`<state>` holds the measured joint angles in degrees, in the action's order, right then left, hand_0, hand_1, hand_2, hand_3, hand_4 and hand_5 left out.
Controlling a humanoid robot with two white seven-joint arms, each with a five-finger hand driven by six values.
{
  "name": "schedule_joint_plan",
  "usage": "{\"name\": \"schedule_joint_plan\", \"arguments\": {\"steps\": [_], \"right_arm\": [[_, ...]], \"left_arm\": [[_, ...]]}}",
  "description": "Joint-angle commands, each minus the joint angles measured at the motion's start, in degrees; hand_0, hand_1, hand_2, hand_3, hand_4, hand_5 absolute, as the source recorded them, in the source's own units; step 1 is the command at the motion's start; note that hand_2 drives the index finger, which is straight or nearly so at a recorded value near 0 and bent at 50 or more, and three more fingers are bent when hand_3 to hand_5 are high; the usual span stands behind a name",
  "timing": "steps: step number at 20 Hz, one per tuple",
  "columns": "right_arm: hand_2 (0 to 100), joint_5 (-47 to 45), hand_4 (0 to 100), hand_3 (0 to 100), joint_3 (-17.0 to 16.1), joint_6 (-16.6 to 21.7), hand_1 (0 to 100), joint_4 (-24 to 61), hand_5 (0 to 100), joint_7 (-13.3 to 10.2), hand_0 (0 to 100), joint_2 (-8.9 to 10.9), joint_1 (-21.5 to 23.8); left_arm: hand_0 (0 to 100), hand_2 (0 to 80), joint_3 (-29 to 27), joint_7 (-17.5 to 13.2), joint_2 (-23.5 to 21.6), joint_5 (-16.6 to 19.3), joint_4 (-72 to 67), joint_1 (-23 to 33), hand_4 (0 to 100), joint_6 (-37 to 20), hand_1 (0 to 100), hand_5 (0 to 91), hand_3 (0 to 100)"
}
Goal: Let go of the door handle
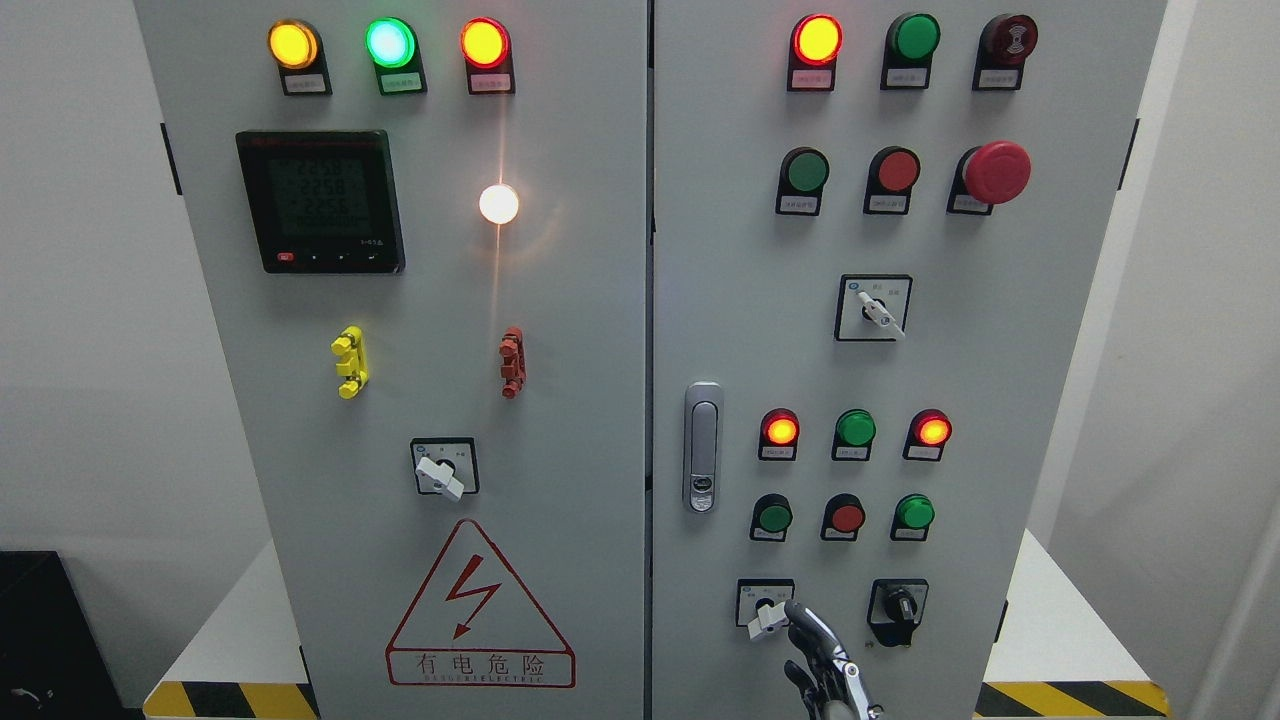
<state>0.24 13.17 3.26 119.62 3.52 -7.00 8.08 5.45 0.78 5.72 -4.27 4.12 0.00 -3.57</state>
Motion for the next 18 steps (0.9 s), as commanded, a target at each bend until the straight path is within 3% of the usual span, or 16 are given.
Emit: {"name": "schedule_joint_plan", "arguments": {"steps": [1,15,16,17,18], "right_arm": [[0,2.39,10,6,0.54,0.08,0,0.00,9,0.00,41,0.05,-0.34],[0,3.44,13,8,0.54,-0.19,1,0.00,11,-0.09,41,-0.03,-0.34],[0,4.06,15,8,0.54,-0.10,2,0.00,13,-0.09,40,-0.03,-0.34],[0,4.67,30,18,0.54,-0.01,5,0.00,26,-0.09,39,-0.03,-0.34],[0,5.11,34,21,0.54,-0.10,6,0.00,29,-0.18,40,-0.12,-0.34]], "left_arm": [[12,0.0,0.00,0.01,0.00,0.05,0.01,0.97,0,-0.04,56,0.0,0],[12,0.0,0.00,0.01,0.00,0.05,-0.07,0.97,0,-0.04,56,0.0,0],[12,0.0,0.00,0.01,0.00,-0.04,0.01,0.97,0,-0.04,56,0.0,0],[12,0.0,0.00,0.01,0.00,0.05,0.01,0.97,0,-0.04,56,0.0,0],[12,0.0,0.00,0.01,0.00,-0.04,0.01,0.97,0,-0.04,56,0.0,0]]}}
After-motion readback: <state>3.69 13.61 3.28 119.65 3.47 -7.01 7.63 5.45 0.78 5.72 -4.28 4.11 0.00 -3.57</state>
